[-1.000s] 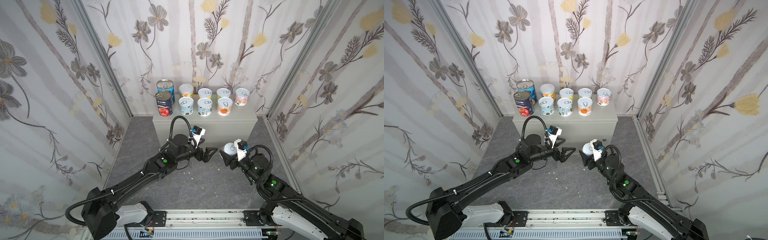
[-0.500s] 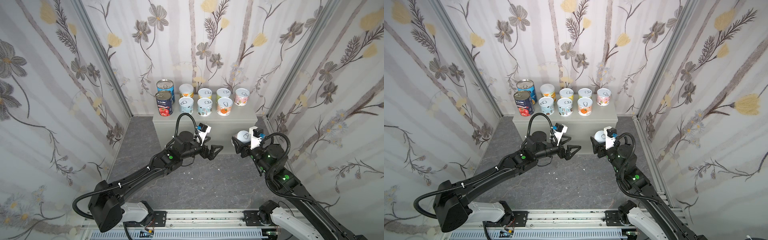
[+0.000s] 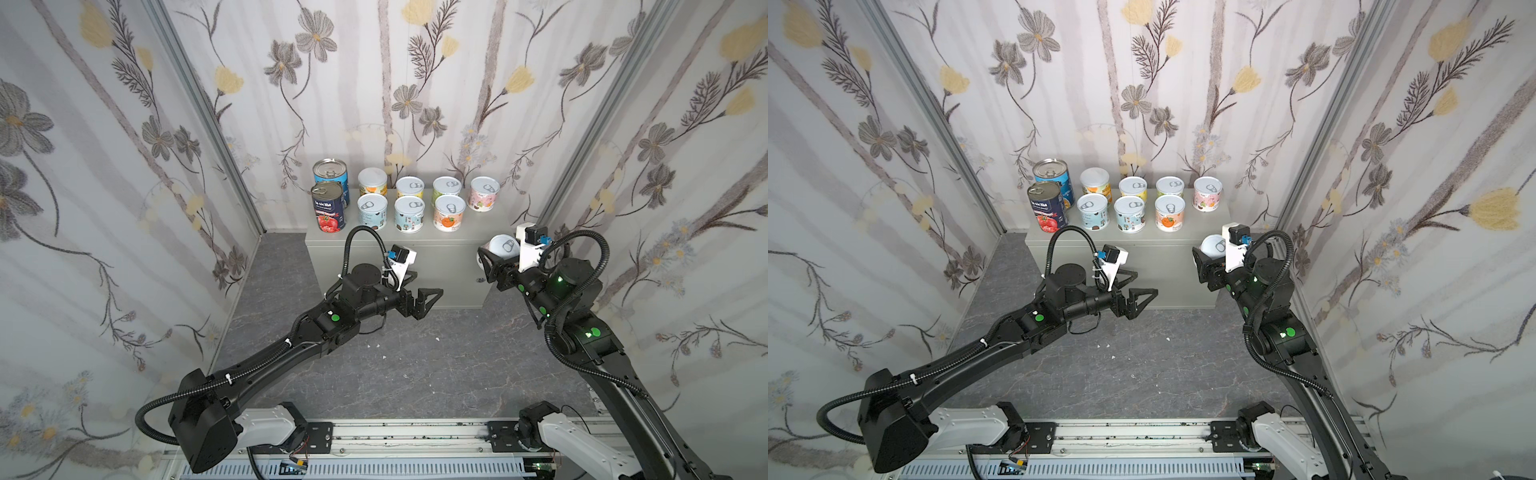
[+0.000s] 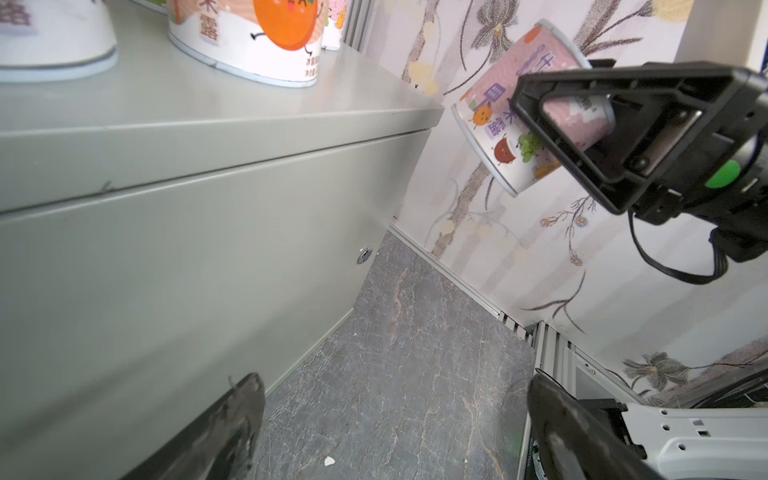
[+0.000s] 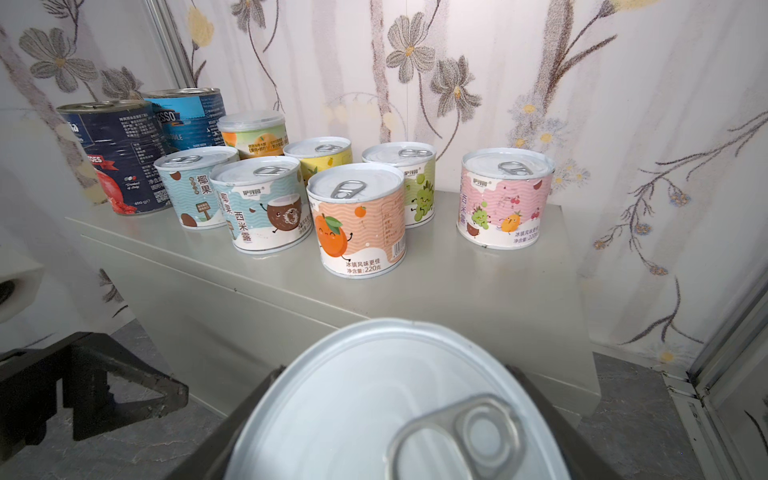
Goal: Place and organize the canned foods onto the counter
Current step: 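Carry the pink can over the cabinet top beside the pink-labelled can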
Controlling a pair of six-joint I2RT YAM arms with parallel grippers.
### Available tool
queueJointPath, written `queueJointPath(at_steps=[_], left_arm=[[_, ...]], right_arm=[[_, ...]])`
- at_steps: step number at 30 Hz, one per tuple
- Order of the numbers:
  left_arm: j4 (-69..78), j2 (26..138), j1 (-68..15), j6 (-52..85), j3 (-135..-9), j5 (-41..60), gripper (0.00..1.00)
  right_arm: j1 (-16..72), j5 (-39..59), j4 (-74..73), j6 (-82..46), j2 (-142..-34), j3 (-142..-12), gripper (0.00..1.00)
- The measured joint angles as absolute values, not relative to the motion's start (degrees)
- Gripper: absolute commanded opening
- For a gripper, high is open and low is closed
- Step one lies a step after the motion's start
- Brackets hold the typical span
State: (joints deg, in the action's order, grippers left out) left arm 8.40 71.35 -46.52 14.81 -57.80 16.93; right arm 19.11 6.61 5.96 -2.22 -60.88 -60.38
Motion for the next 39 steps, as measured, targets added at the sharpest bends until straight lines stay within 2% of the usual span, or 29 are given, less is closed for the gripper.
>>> queueJointPath(at_steps=[20,39], left_arm=[[8.10,63.26,-46.46,14.57,-52.47,9.89,1.00],[5.28,56.71,-46.46,17.82,-47.48,1.06,1.00]], right_arm=[[9.80,16.97,15.81,1.50,-76.29,-80.07,0.44],[7.86,21.21,24.73,6.96,-88.82,-93.67,0.46]])
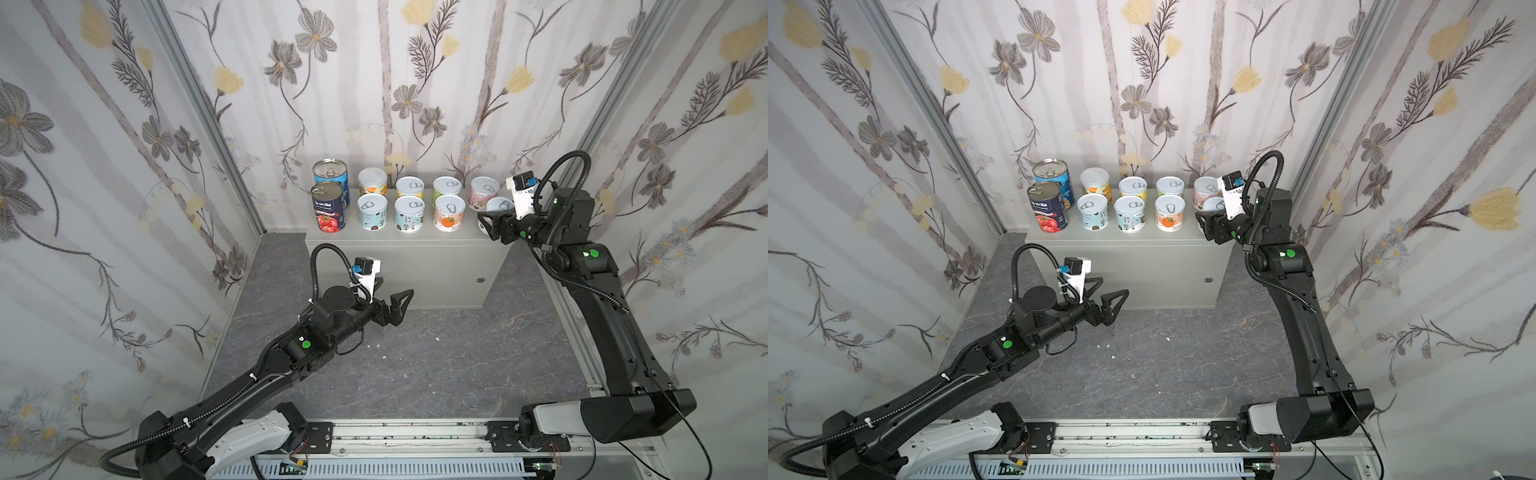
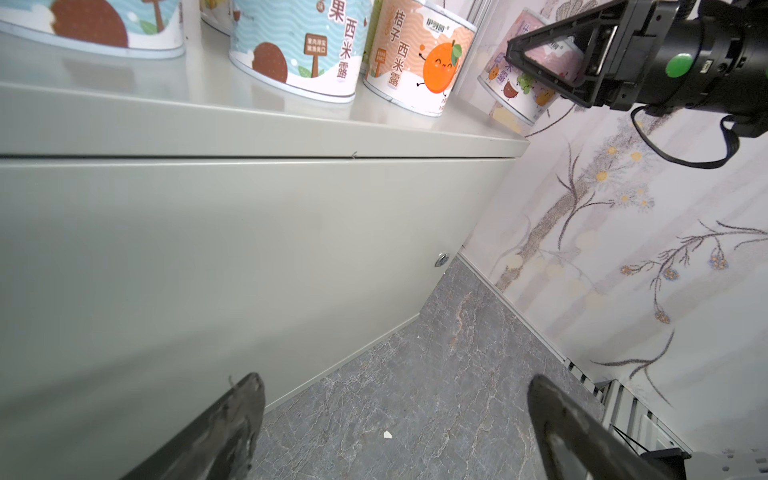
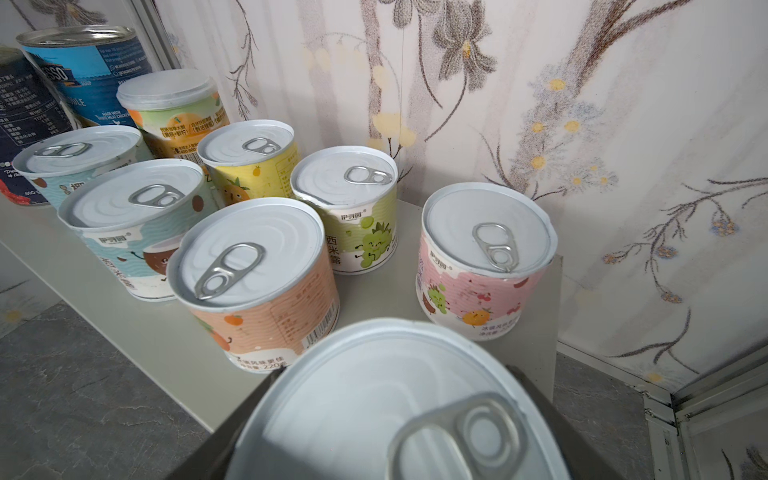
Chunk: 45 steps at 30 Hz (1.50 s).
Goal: Place and organize the canned foods onto the counter
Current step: 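Carry the pink can over the cabinet top beside the pink-labelled can, then lower the pink can onto the cabinet top and open the right gripper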
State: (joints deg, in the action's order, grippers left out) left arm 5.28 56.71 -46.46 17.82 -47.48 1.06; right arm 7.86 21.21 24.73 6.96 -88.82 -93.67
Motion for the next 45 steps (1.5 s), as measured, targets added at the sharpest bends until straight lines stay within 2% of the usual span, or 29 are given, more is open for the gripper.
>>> queueJointPath(at_steps=[16,28,45], left_arm=[[5.10,56.40,-46.46,19.25,-46.92,0.21,1.00],[5.08,56.36,-46.48,19.33,-46.81,-0.01,1.00],[5.06,56.60,-46.48,19.20,-46.81,-0.05,1.00]], right_arm=[[7.84,20.45,28.47,6.46,-96.57,-99.96,0.50],[8.36,19.14,27.92,6.52,-97.01,-100.07,0.69],[9.15,17.98,27.92,6.70,-97.19,-100.07,0.78]])
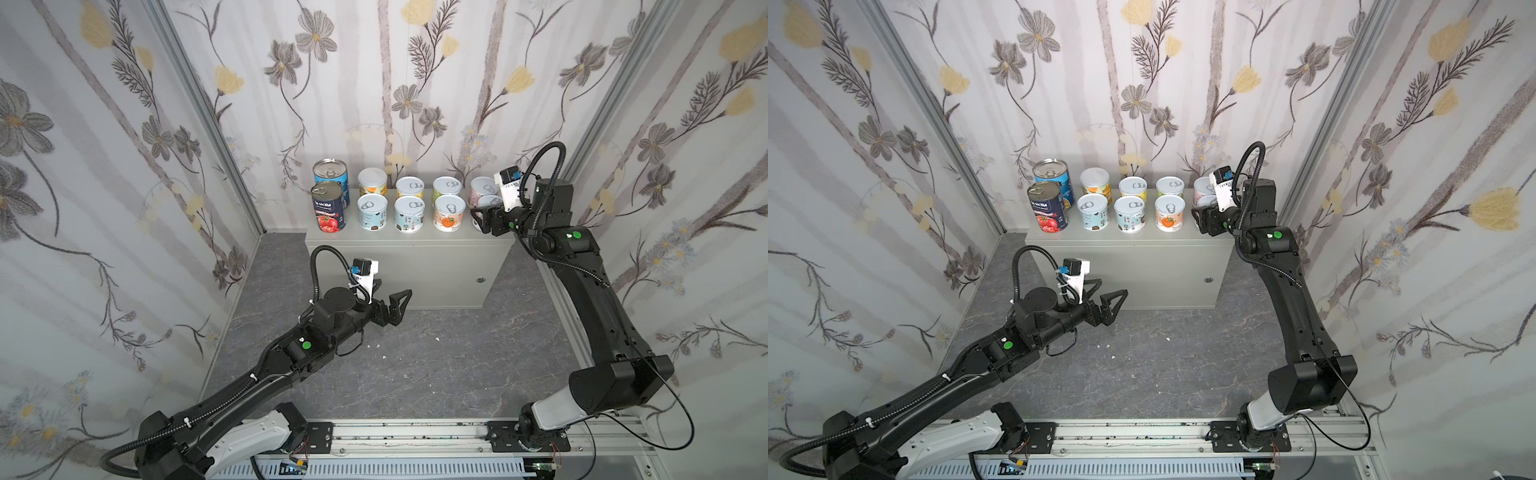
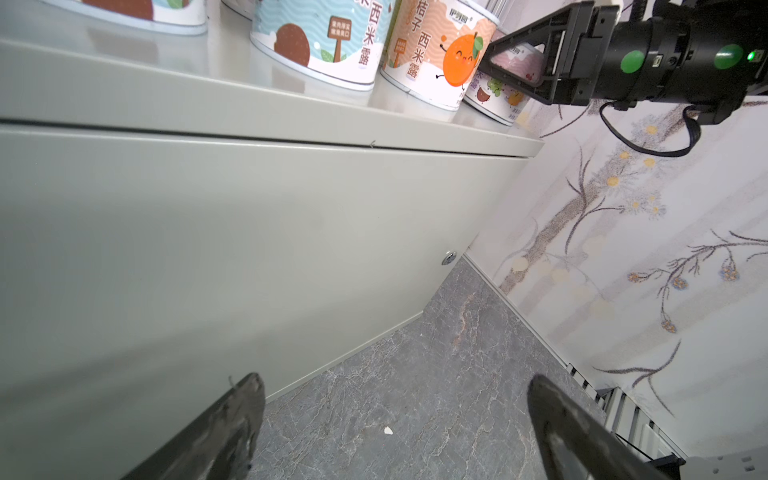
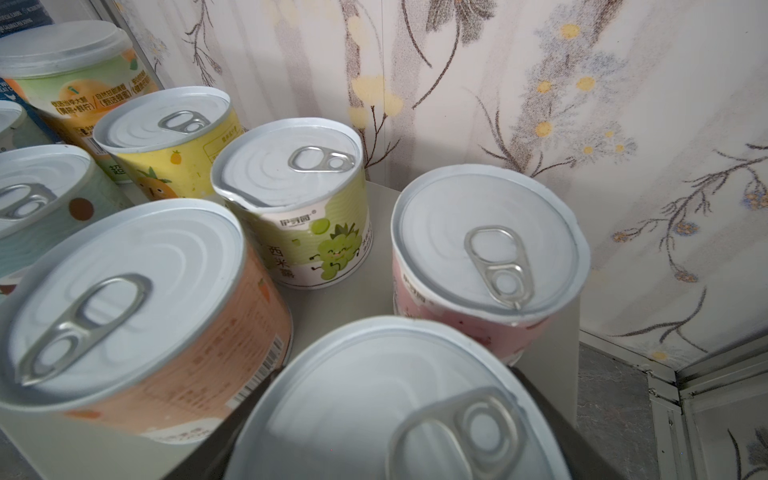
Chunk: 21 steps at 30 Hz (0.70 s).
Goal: Place and organize the canned foods onto the counter
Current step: 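Lower the pink can onto the cabinet top and open the right gripper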
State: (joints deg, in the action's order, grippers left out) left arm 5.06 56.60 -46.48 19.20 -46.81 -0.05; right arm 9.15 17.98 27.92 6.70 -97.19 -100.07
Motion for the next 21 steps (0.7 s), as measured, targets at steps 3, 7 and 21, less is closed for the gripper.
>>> queueJointPath(at_steps=[3,7,21], left_arm=[[5.06,56.51,-46.46,19.03,-46.76,-0.05,1.00],[4.84,56.51,-46.48,18.37,-46.74,-0.05,1.00],[3.97,54.81,-46.48,18.48,-45.82,-1.72,1.00]], right_arm=[[9.26,17.96,27.70,6.70,-97.45,-100.07,0.79],[9.32,18.02,27.62,6.44,-97.43,-100.07,0.81],[9.52,18.02,25.04,4.73,-96.36,-99.98,0.88]])
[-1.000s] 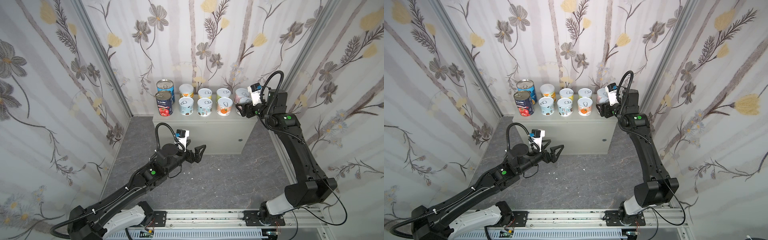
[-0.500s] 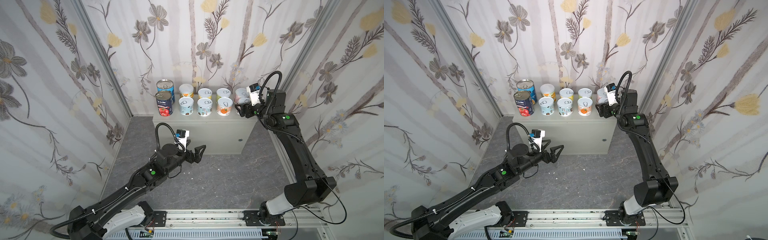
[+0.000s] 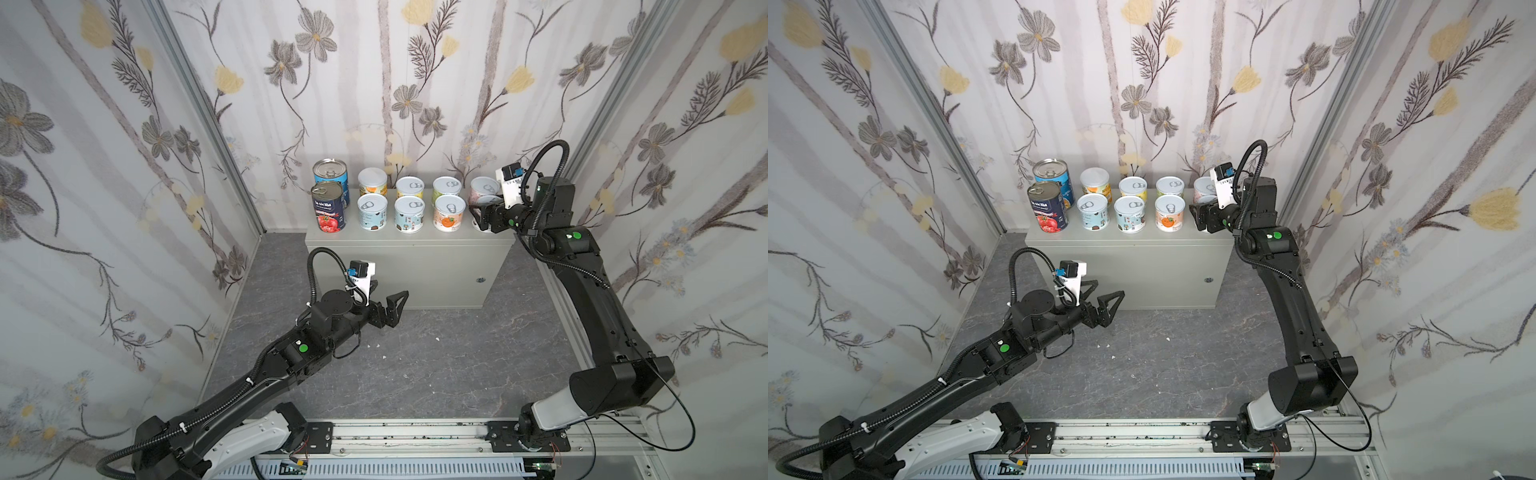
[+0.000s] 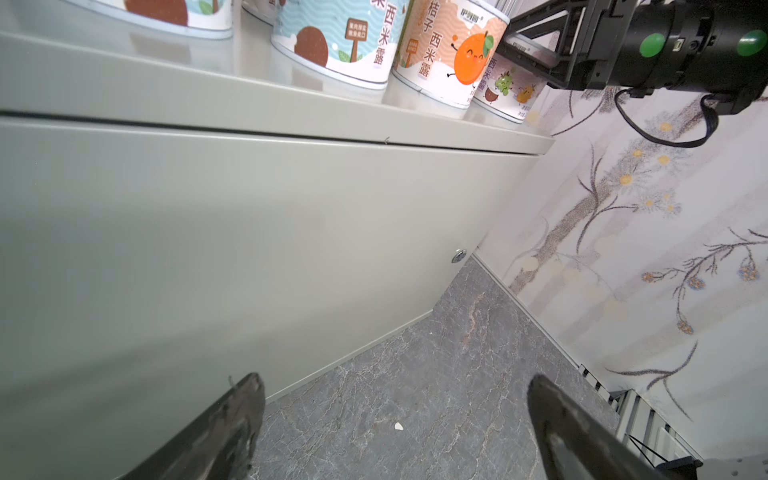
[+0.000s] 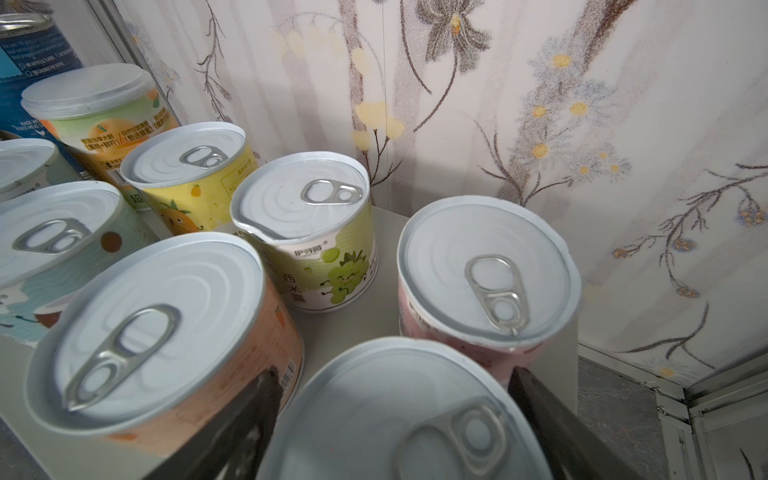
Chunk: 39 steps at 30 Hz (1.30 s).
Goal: Place and organize the canned foods onto the counter
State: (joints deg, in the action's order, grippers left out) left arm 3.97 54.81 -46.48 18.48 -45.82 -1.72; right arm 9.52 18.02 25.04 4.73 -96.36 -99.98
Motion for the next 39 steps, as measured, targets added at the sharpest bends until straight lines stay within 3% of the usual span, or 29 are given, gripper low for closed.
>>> queueJointPath(at_steps=[6,7,11,19,23,31,39], left_arm=[[2.00,52.47,-46.46,18.37,-45.50,-5.85,1.00],[1.17,51.51,-46.46,18.11,-45.50,-7.92,1.00],[-2.44,46.37,-45.41,16.38,-45.10,-19.42,1.00],[-4.80,34.57,-35.79,14.39,-35.38,-39.22,1.00],[-3.11,30.41,-30.57,15.03,-26.92,-46.52,1.00],[5.23,33.56,-22.76,13.76,-17.39,-52.71,1.00],[15.97,47.24,-9.06,13.47,-13.26,-46.78,1.00]], right_arm=[[9.52,16.19,24.03,4.51,-91.15,-98.00,0.93],[9.52,16.03,23.42,4.47,-89.32,-97.06,1.00],[9.45,13.74,17.39,3.53,-80.27,-89.47,1.00],[9.28,0.73,-5.19,0.84,-57.93,-55.72,1.00],[9.13,-8.82,-16.88,-1.06,-51.64,-39.35,1.00],[8.10,-22.83,-32.49,-3.44,-56.21,-18.98,1.00],[5.02,-26.39,-49.87,-3.57,-71.26,-11.42,1.00]])
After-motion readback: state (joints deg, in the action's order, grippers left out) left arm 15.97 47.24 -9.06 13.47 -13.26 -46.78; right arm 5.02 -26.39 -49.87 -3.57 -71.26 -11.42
